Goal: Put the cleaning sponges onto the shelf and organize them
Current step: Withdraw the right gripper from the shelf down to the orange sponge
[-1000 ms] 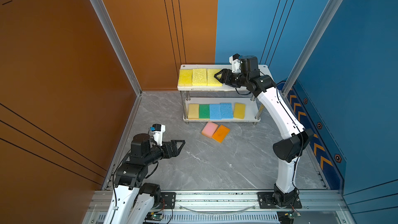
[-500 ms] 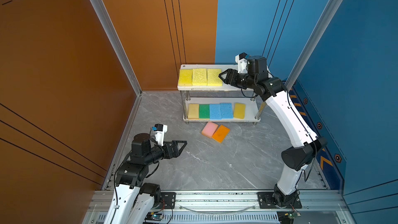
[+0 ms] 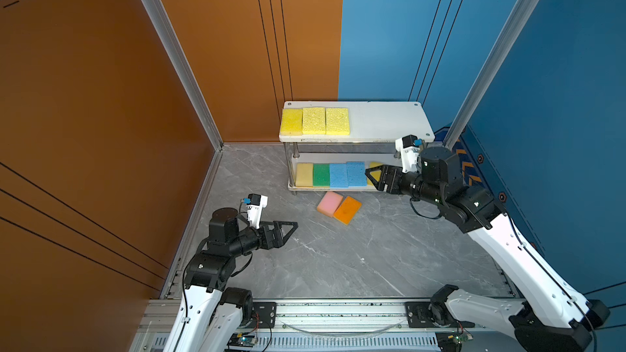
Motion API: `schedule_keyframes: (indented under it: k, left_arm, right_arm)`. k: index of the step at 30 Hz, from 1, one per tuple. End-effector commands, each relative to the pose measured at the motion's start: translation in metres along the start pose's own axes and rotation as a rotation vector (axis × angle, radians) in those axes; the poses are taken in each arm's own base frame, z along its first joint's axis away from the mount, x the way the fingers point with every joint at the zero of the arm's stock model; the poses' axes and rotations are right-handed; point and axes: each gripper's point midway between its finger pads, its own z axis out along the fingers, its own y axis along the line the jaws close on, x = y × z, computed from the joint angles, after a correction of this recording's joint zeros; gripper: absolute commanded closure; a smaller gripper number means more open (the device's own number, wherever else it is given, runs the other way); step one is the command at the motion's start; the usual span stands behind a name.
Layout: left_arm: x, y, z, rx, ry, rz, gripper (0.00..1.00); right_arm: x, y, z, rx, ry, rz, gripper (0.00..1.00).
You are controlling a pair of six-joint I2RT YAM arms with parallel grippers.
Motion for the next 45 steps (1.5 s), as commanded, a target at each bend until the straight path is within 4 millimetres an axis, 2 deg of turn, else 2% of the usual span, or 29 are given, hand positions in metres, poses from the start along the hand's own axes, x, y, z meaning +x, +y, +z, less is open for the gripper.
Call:
schedule_keyframes:
  k: [1, 3, 6, 9, 11, 15, 20, 25, 28, 31, 33, 35, 39, 45]
  left_arm:
    - [0.001, -0.005, 0.004, 0.056, 0.017, -0.007, 0.02]
    - [0.003, -0.004, 0.008, 0.068, 0.037, -0.022, 0.02]
    - [0.006, 0.0, 0.014, 0.06, 0.065, -0.043, 0.02]
    - [0.009, 0.005, 0.02, 0.048, 0.091, -0.062, 0.02]
    - [0.011, 0.005, 0.021, 0.05, 0.102, -0.066, 0.02]
    - [0.011, 0.004, 0.02, 0.05, 0.094, -0.056, 0.02]
    - [0.011, 0.002, 0.019, 0.052, 0.089, -0.048, 0.02]
    - [0.011, 0.001, 0.018, 0.057, 0.09, -0.046, 0.02]
    - [0.011, 0.0, 0.018, 0.06, 0.089, -0.043, 0.02]
    - [0.011, -0.002, 0.017, 0.064, 0.087, -0.039, 0.02]
    - [0.011, -0.002, 0.017, 0.065, 0.085, -0.036, 0.02]
    - [0.01, -0.003, 0.016, 0.068, 0.083, -0.034, 0.02]
    - [0.011, -0.004, 0.015, 0.07, 0.081, -0.031, 0.02]
    - [0.01, -0.005, 0.015, 0.072, 0.077, -0.025, 0.02]
  right_arm:
    - [0.041, -0.029, 0.009, 0.069, 0.025, 0.085, 0.21]
    - [0.075, -0.045, 0.021, 0.084, 0.077, 0.125, 0.2]
    - [0.11, -0.06, 0.041, 0.102, 0.125, 0.162, 0.2]
    - [0.131, -0.067, 0.066, 0.093, 0.144, 0.211, 0.2]
    - [0.146, -0.064, 0.082, 0.091, 0.182, 0.204, 0.21]
    - [0.163, -0.073, 0.114, 0.16, 0.253, 0.179, 0.21]
    - [0.171, -0.082, 0.145, 0.199, 0.282, 0.18, 0.21]
    - [0.179, -0.099, 0.165, 0.249, 0.284, 0.211, 0.23]
    - [0.183, -0.112, 0.175, 0.286, 0.291, 0.24, 0.27]
    - [0.187, -0.116, 0.184, 0.296, 0.293, 0.258, 0.33]
    - [0.177, -0.129, 0.188, 0.334, 0.262, 0.277, 0.36]
    - [0.175, -0.134, 0.192, 0.351, 0.257, 0.282, 0.4]
    - [0.171, -0.139, 0.2, 0.37, 0.249, 0.293, 0.47]
    - [0.17, -0.144, 0.21, 0.389, 0.253, 0.303, 0.5]
